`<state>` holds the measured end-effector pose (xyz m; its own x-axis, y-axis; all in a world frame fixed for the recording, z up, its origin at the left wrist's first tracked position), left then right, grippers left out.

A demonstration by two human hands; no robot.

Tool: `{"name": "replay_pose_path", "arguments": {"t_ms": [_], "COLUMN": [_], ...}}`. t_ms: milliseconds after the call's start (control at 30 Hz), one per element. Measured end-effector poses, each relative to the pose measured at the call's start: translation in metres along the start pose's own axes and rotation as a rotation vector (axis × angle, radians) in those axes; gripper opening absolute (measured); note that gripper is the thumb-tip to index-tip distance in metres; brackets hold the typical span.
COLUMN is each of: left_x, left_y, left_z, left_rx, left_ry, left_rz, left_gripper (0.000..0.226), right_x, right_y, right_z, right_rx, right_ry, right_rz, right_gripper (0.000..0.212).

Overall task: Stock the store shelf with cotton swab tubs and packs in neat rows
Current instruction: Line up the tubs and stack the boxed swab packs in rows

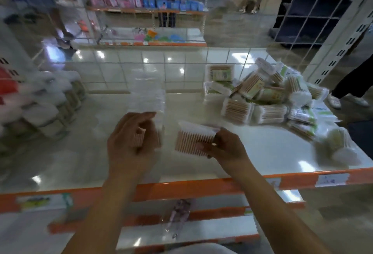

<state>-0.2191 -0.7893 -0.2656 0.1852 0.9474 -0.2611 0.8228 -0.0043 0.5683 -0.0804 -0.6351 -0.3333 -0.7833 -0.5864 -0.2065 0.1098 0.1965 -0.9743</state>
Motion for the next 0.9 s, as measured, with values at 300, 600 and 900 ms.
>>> {"name": "replay_pose_path", "arguments": {"t_ms": [300, 600, 900], "left_x": [-0.026, -0.007, -0.009], "left_y": [-0.077, -0.083, -0.092], "left_z": [0.032, 0.043, 0.049], "left_rx": [-0.477, -0.486, -0.563], "left_ry": [-0.113, -0.376, -0.391], "left_rz": [0.062, -0.045, -0.017], "left_gripper": [0.034, 0.039, 0.037], "right_x": [0.088, 0.099, 0.107], "right_y": [-0.01, -0.007, -0.003], "right_z": [-0.007, -0.002, 0.002], "right_rx": [-0.134, -0.207, -0.174], "right_ry": [0.025, 0.054, 0.022], "right_rz": [0.127, 0.519, 0.788], "right_gripper": [0.048, 0.038, 0.042]}}
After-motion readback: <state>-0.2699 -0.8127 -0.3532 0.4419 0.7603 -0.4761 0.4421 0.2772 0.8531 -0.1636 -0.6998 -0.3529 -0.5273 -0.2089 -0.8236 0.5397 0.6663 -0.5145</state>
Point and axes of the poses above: each hand's wrist, its own z-axis away from the middle knuckle, its own x-axis out of the palm, y = z × x, the point moved 7 cm from there along -z, towards the middle knuckle, and after that the axes turned 7 degrees about y, right-handed, at the moved point
